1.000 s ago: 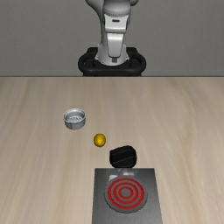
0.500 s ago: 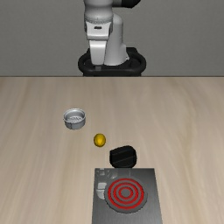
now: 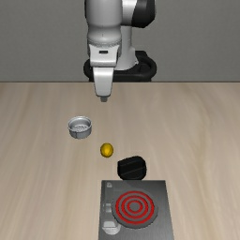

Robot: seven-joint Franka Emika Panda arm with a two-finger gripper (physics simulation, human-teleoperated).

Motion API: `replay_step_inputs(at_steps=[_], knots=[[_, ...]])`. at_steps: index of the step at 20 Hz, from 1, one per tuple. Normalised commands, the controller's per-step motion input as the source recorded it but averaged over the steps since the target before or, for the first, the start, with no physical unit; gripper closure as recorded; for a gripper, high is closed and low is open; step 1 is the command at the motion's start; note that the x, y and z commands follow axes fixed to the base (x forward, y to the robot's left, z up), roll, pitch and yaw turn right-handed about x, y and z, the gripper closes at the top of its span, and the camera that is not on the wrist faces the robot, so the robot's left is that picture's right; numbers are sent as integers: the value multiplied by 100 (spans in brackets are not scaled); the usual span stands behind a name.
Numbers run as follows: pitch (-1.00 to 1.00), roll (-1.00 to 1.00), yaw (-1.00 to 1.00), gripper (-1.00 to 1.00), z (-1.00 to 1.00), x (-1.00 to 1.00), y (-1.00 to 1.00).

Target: Pick up the lemon and place it on the ramekin with the stove turned on

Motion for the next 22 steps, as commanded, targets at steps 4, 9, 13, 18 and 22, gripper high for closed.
replay_step_inputs(at_steps=[4, 9, 13, 18, 22], knots=[[0, 0, 0, -100, -75, -25, 0], [0, 0, 0, -100, -100, 0, 0], [0, 0, 0, -100, -100, 0, 0], [0, 0, 0, -100, -100, 0, 0], [0, 0, 0, -100, -100, 0, 0]])
